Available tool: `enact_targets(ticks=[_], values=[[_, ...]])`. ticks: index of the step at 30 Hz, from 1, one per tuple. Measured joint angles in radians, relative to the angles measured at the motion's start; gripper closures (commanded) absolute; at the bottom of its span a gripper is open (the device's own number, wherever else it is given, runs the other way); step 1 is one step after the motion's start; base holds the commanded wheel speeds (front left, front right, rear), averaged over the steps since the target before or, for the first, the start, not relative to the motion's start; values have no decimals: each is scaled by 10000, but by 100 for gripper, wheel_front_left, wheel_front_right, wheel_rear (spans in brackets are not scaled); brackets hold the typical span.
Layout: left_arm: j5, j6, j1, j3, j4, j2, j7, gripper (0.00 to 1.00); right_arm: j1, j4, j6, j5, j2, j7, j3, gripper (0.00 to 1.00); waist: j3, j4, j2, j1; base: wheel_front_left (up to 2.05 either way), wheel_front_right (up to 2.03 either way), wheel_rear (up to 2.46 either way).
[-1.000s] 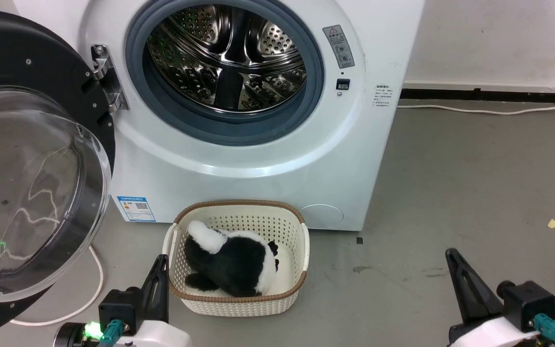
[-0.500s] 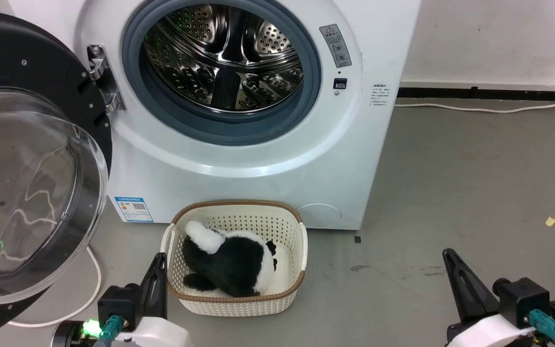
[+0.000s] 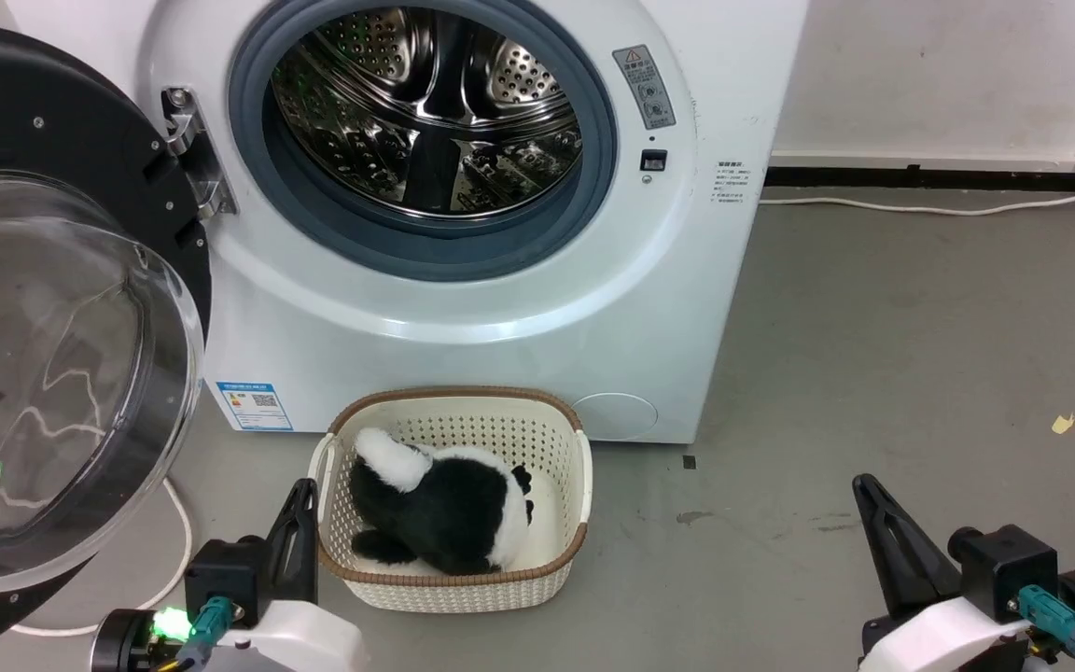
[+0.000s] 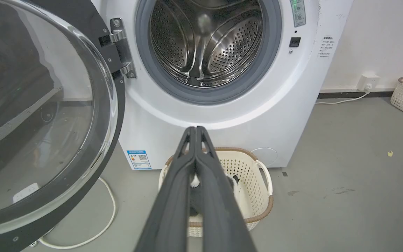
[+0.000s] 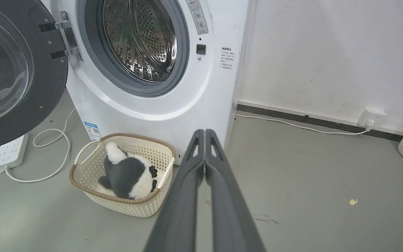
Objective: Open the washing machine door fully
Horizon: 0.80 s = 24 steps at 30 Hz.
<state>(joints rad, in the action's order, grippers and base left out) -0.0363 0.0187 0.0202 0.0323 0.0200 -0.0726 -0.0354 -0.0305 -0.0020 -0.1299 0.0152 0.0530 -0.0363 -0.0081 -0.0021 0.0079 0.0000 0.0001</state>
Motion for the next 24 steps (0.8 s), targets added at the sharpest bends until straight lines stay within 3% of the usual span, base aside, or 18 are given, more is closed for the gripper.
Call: enact_targets(ticks=[24], values=[[274, -144, -46, -314, -163, 224, 351, 100, 184, 2, 0, -75, 0, 360, 86, 100, 21, -80, 0, -1, 0, 0, 0]])
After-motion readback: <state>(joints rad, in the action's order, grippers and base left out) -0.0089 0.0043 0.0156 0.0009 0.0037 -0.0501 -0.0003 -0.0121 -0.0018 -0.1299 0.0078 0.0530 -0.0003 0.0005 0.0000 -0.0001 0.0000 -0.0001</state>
